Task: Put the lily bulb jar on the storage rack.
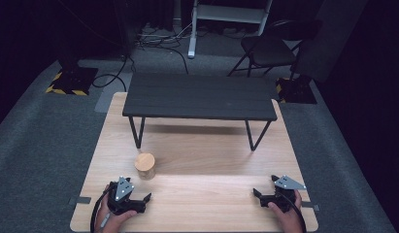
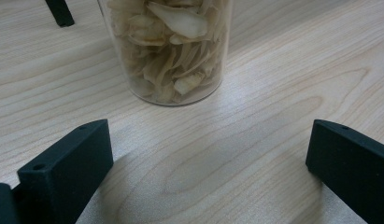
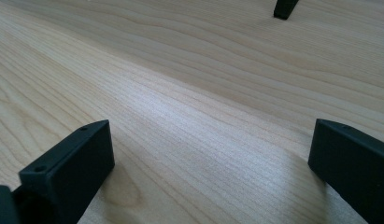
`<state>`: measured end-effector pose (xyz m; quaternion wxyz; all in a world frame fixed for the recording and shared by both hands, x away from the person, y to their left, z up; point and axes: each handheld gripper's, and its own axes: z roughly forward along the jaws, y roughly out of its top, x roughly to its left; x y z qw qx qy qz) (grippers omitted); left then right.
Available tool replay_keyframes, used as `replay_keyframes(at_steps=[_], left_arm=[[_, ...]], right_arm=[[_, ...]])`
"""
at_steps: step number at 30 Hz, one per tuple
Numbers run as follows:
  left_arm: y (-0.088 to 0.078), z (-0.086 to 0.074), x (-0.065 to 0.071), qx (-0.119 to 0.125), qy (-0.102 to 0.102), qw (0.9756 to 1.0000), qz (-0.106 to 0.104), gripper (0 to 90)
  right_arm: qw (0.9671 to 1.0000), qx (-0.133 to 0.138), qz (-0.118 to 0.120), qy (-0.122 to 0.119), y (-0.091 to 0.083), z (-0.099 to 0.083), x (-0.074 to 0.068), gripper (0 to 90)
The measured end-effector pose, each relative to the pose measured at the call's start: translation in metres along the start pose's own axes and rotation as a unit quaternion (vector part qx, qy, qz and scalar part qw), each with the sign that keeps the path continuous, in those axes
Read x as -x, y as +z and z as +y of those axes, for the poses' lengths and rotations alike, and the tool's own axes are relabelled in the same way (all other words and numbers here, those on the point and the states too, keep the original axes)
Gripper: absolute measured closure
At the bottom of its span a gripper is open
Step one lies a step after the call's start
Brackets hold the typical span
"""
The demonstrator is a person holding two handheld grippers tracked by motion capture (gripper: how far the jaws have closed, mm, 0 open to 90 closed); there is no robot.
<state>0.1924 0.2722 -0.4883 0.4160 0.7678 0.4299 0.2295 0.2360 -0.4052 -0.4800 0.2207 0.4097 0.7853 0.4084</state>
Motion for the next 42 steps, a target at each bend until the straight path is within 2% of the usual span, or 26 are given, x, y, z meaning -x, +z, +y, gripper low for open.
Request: replay_keyframes(at_steps=[19, 30, 33, 38, 42], left_arm=[[0.0, 0.0, 0.0, 0.0, 0.0, 1.0, -0.001, 0.6], [0.001, 0.004, -0.006, -0.007, 0.008, 0.9999, -0.01, 0.5], [0.003, 0.007, -0.008, -0.008, 0.003, 1.0, -0.003, 1.1], [0.01, 0.013, -0.013, 0.007, -0.005, 1.0, 0.002, 1.6], [0.013, 0.019, -0.012, 0.018, -0.002, 0.9998, 0.003, 1.6]], right_arm=[[1.0, 0.0, 0.0, 0.0, 0.0, 0.0, 0.0, 0.0], [1.0, 0.0, 0.0, 0.0, 0.0, 0.0, 0.0, 0.0], [1.0, 0.0, 0.0, 0.0, 0.0, 0.0, 0.0, 0.0], [1.0, 0.0, 0.0, 0.0, 0.0, 0.0, 0.0, 0.0], [1.0, 0.0, 0.0, 0.0, 0.0, 0.0, 0.0, 0.0]])
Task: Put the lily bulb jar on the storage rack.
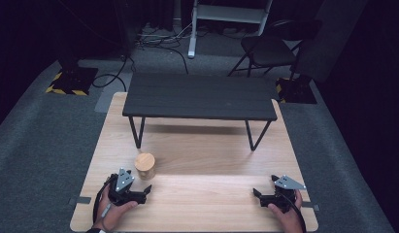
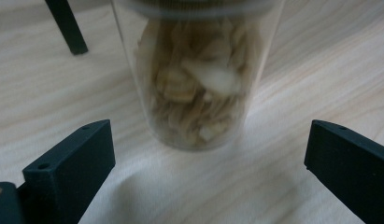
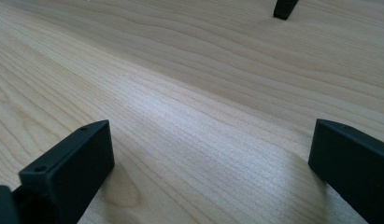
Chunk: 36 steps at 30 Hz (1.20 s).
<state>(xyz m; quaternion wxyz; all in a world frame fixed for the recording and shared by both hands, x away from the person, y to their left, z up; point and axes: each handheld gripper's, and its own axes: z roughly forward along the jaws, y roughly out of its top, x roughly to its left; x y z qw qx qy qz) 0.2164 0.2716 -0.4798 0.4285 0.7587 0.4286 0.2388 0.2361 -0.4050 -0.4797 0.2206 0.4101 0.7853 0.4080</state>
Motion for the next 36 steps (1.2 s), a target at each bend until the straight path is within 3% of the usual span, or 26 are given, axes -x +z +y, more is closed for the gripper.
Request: replay_keyframes(at_steps=[9, 15, 21, 25, 27, 36], left_arm=[[0.007, 0.017, -0.001, 0.009, 0.007, 0.9999, 0.001, 2.1], [0.015, 0.026, -0.005, 0.022, -0.006, 0.9997, -0.006, 3.1], [0.021, 0.035, -0.01, 0.014, -0.011, 0.9998, -0.013, 4.5], [0.023, 0.037, -0.011, 0.022, -0.006, 0.9996, -0.014, 5.0], [0.025, 0.041, -0.013, 0.014, -0.005, 0.9997, -0.018, 5.4], [0.029, 0.048, -0.016, 0.018, 0.0, 0.9996, -0.02, 9.3]], right_arm=[[1.0, 0.0, 0.0, 0.0, 0.0, 0.0, 0.0, 0.0], [1.0, 0.0, 0.0, 0.0, 0.0, 0.0, 0.0, 0.0], [1.0, 0.0, 0.0, 0.0, 0.0, 0.0, 0.0, 0.0], [1.0, 0.0, 0.0, 0.0, 0.0, 0.0, 0.0, 0.0], [1.0, 0.0, 0.0, 0.0, 0.0, 0.0, 0.0, 0.0], [1.0, 0.0, 0.0, 0.0, 0.0, 0.0, 0.0, 0.0]])
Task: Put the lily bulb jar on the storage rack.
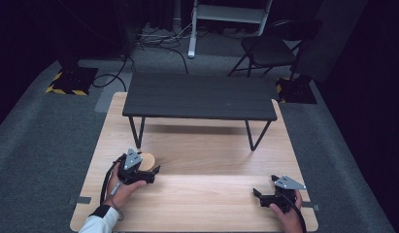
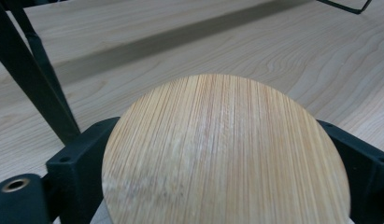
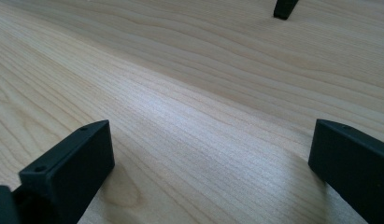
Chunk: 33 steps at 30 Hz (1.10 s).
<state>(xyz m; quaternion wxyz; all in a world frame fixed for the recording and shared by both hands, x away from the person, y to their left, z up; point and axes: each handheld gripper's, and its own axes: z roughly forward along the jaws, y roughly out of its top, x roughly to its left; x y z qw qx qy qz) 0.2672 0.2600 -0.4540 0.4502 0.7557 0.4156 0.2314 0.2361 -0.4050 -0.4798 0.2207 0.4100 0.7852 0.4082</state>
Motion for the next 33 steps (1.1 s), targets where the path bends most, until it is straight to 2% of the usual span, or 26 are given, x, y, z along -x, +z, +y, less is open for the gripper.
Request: replay_keyframes(at_steps=[3, 6, 8, 10, 16, 20, 24, 29, 33], left_arm=[[0.002, 0.001, -0.002, -0.008, -0.001, 1.0, -0.002, 11.2], [0.001, -0.001, -0.004, -0.002, -0.004, 1.0, -0.003, 14.4], [0.002, -0.001, -0.006, -0.003, 0.002, 0.9999, -0.01, 20.1], [0.002, -0.001, -0.005, -0.004, 0.01, 0.9999, -0.008, 25.1], [0.002, 0.0, -0.006, -0.005, 0.009, 0.9999, -0.009, 25.6], [0.0, 0.001, -0.011, -0.006, -0.004, 0.9997, -0.023, 25.8], [-0.005, 0.0, -0.011, 0.005, -0.007, 0.9996, -0.027, 25.9], [-0.012, 0.025, -0.008, 0.0, 0.007, 0.9994, -0.033, 25.9], [-0.016, 0.048, -0.005, 0.013, 0.014, 0.9991, -0.039, 25.9]], right_arm=[[1.0, 0.0, 0.0, 0.0, 0.0, 0.0, 0.0, 0.0], [1.0, 0.0, 0.0, 0.0, 0.0, 0.0, 0.0, 0.0], [1.0, 0.0, 0.0, 0.0, 0.0, 0.0, 0.0, 0.0], [1.0, 0.0, 0.0, 0.0, 0.0, 0.0, 0.0, 0.0], [1.0, 0.0, 0.0, 0.0, 0.0, 0.0, 0.0, 0.0], [1.0, 0.0, 0.0, 0.0, 0.0, 0.0, 0.0, 0.0], [1.0, 0.0, 0.0, 0.0, 0.0, 0.0, 0.0, 0.0], [1.0, 0.0, 0.0, 0.0, 0.0, 0.0, 0.0, 0.0], [1.0, 0.0, 0.0, 0.0, 0.0, 0.0, 0.0, 0.0]])
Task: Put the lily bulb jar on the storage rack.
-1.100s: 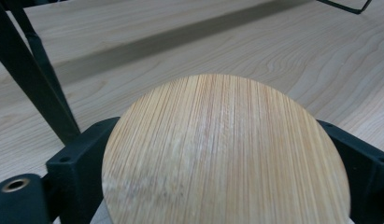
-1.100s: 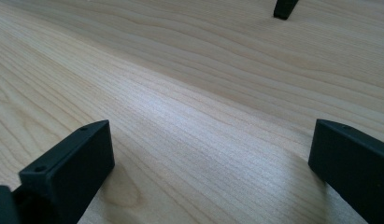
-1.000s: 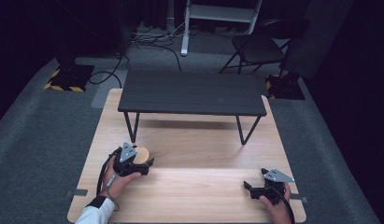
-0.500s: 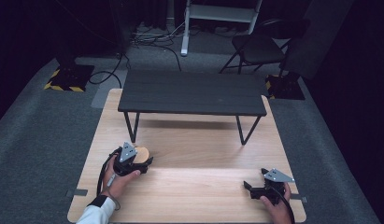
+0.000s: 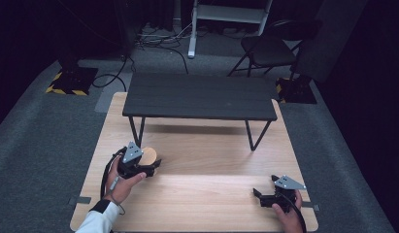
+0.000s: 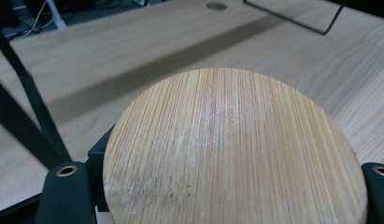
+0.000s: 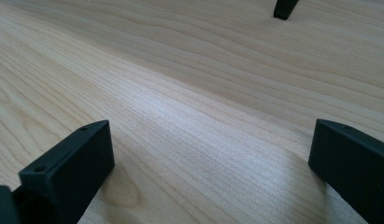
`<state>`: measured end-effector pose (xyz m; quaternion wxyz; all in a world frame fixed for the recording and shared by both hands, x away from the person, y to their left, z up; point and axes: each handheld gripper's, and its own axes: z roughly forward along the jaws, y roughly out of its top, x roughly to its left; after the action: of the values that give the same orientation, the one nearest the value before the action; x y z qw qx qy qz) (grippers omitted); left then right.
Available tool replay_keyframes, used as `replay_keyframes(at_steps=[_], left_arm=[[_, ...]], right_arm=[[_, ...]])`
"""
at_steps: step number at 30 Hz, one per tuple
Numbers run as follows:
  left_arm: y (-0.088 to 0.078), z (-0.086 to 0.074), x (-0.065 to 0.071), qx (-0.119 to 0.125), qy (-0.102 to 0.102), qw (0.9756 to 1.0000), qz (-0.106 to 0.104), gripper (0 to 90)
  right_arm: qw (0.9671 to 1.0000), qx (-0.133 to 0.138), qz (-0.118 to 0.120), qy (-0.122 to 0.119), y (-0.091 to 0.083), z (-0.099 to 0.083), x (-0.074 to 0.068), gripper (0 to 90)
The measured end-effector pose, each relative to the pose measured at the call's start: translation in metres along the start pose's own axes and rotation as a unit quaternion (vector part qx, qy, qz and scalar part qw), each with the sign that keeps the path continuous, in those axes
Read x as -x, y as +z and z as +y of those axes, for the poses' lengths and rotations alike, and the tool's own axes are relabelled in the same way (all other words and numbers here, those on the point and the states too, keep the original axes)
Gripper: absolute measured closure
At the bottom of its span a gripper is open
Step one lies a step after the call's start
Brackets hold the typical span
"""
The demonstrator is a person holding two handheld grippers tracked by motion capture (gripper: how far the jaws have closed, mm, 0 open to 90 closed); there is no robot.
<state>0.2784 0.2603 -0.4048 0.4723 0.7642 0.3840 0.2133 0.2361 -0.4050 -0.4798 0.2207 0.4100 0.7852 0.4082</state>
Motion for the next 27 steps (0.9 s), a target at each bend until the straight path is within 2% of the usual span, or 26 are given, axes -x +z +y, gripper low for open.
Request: replay_keyframes(at_steps=[5, 11, 13, 16, 17, 18, 19, 21, 25, 27], left_arm=[[-0.002, 0.03, 0.002, 0.008, 0.017, 0.9998, -0.009, 25.8], [-0.004, 0.064, 0.0, 0.022, 0.024, 0.9992, -0.021, 25.8], [-0.004, 0.076, 0.001, 0.021, 0.031, 0.9991, -0.02, 25.8], [-0.005, 0.095, -0.001, 0.021, 0.031, 0.9989, -0.027, 25.8], [-0.005, 0.095, -0.001, 0.021, 0.031, 0.9989, -0.027, 25.8], [-0.004, 0.105, -0.001, 0.018, 0.036, 0.9988, -0.028, 25.8], [-0.004, 0.105, -0.001, 0.018, 0.036, 0.9988, -0.028, 25.8], [-0.003, 0.12, -0.001, 0.016, 0.043, 0.9984, -0.033, 25.8], [0.0, 0.139, 0.0, 0.016, 0.051, 0.9979, -0.036, 25.8], [0.002, 0.143, -0.004, 0.024, 0.039, 0.9979, -0.046, 25.8]], right_arm=[[1.0, 0.0, 0.0, 0.0, 0.0, 0.0, 0.0, 0.0], [1.0, 0.0, 0.001, 0.0, 0.0, 0.0, 0.0, 0.0], [1.0, 0.0, 0.001, 0.0, 0.0, 0.0, 0.0, 0.0], [1.0, 0.0, 0.001, 0.0, 0.0, 0.0, 0.0, 0.0], [1.0, 0.0, 0.001, 0.0, 0.0, 0.0, 0.0, 0.0], [1.0, 0.0, 0.001, 0.0, 0.0, 0.0, 0.0, 0.0], [1.0, 0.0, 0.001, 0.0, 0.0, 0.0, 0.0, 0.0], [1.0, 0.0, 0.001, 0.0, 0.0, 0.0, 0.0, 0.0], [1.0, 0.0, 0.001, 0.0, 0.0, 0.0, 0.0, 0.0], [1.0, 0.0, 0.001, 0.0, 0.0, 0.0, 0.0, 0.0]])
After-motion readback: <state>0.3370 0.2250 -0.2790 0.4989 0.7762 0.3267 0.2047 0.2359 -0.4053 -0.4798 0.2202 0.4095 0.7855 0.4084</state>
